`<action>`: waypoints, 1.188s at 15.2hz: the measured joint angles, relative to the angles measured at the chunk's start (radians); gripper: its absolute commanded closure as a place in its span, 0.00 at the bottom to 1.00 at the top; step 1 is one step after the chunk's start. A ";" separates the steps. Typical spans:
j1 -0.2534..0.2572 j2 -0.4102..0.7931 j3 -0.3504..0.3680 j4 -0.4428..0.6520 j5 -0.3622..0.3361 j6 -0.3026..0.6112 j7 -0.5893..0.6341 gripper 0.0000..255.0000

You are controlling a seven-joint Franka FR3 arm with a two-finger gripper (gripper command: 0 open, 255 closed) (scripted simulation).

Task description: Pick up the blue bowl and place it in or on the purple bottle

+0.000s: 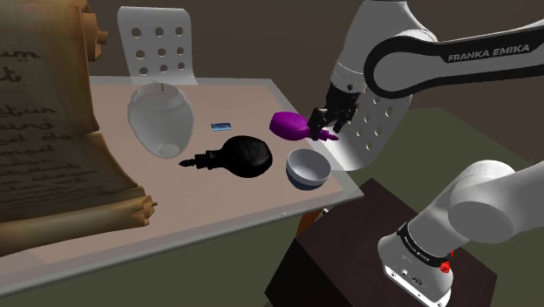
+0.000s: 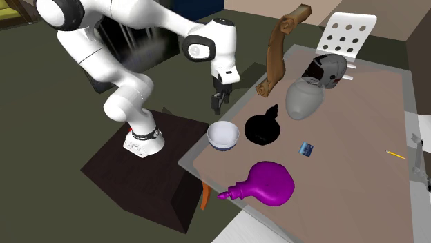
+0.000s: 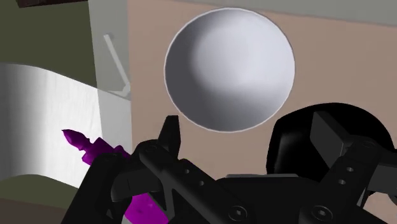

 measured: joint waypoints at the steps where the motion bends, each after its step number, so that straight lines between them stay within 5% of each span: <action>1: 0.001 0.031 0.016 -0.001 -0.001 0.026 0.018 0.00; 11: -0.012 0.390 0.147 0.032 -0.103 0.284 0.226 0.00; 18: -0.024 0.489 0.153 0.008 -0.167 0.396 0.279 0.00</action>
